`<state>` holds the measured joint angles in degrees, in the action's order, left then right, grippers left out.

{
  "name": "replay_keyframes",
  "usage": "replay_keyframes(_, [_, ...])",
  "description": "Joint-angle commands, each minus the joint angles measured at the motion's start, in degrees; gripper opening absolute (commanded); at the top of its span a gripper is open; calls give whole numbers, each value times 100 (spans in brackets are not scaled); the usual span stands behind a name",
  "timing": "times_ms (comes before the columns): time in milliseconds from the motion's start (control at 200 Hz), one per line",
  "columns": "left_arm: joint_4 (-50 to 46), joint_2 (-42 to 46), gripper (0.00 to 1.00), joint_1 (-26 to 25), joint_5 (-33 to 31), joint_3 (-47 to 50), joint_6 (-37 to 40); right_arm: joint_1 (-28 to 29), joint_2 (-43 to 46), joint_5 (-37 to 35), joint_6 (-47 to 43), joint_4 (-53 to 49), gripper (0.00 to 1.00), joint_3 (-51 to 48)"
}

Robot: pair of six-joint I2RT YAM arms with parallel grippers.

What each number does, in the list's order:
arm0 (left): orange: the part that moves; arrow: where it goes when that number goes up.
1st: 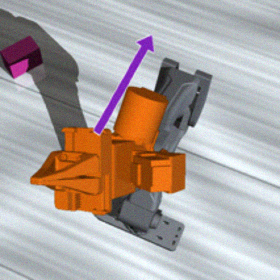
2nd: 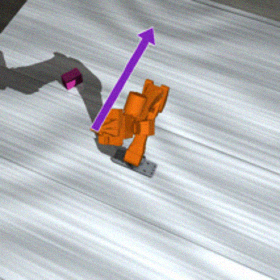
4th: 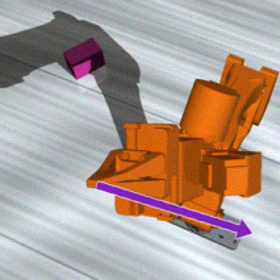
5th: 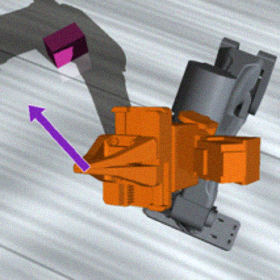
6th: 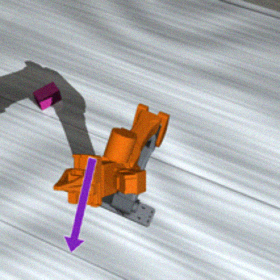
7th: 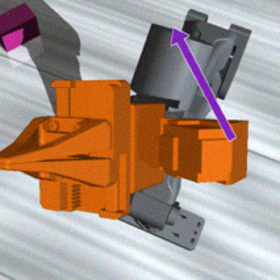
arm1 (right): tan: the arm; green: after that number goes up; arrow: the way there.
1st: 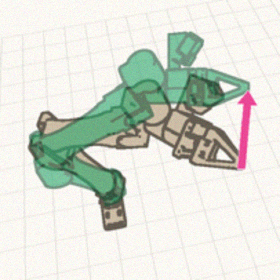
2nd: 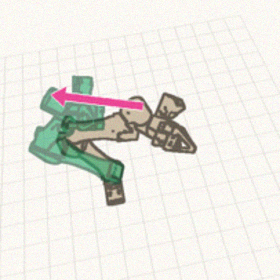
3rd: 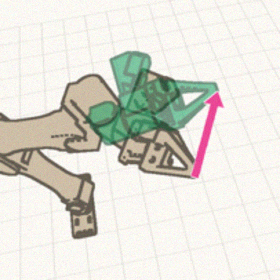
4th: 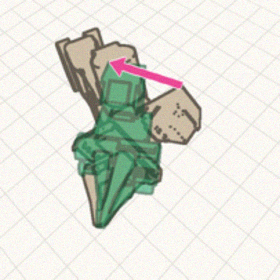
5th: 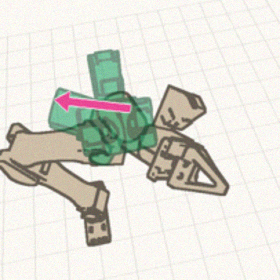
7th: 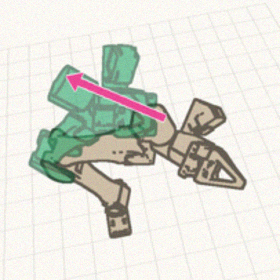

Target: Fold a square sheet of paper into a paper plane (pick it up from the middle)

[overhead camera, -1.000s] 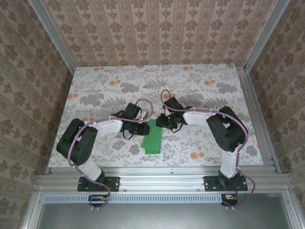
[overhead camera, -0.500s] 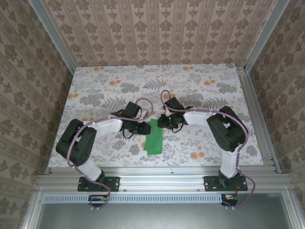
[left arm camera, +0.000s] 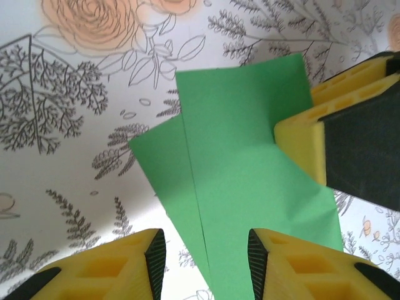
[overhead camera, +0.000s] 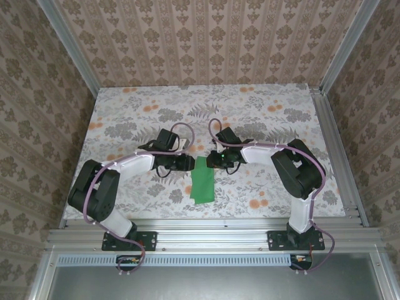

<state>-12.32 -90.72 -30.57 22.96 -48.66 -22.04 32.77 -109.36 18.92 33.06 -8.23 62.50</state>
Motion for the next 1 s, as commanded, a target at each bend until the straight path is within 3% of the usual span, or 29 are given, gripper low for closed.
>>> replay_keyframes(0, [391,-326,42,77,297,-96,-148,10,102,-46,-252,-398,27,9])
replay_keyframes(230, [837,-814,42,86,556,-204,-323,42,177,-75,-416,-441,29,-3])
replay_keyframes(995, [1476,-1359,38,118,568,-257,-557,274,381,-151,-1033,-481,31,-131])
